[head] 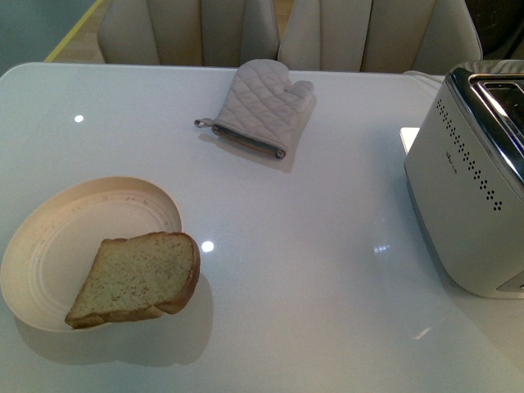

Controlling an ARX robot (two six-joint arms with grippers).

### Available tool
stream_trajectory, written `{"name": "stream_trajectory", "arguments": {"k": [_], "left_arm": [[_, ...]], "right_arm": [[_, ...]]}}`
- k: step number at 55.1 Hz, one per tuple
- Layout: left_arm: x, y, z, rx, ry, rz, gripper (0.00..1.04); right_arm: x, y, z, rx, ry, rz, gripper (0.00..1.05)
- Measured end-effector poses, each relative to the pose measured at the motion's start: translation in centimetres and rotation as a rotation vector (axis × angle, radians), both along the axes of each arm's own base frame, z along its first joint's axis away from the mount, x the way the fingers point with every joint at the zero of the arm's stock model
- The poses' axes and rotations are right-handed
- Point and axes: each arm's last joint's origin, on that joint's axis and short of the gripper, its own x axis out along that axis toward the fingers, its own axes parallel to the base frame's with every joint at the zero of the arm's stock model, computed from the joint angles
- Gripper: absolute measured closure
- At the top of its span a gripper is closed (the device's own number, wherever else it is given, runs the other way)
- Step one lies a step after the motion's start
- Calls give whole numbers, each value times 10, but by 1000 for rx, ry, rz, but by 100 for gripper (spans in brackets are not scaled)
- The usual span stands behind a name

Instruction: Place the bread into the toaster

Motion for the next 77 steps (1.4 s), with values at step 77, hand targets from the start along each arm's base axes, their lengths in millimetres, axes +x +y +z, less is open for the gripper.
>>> {"name": "stream_trajectory", "arguments": {"k": [77], "left_arm": [[161,54,-64,-238,820,141,7]], "right_arm": [[0,0,0,0,0,0,9]]}}
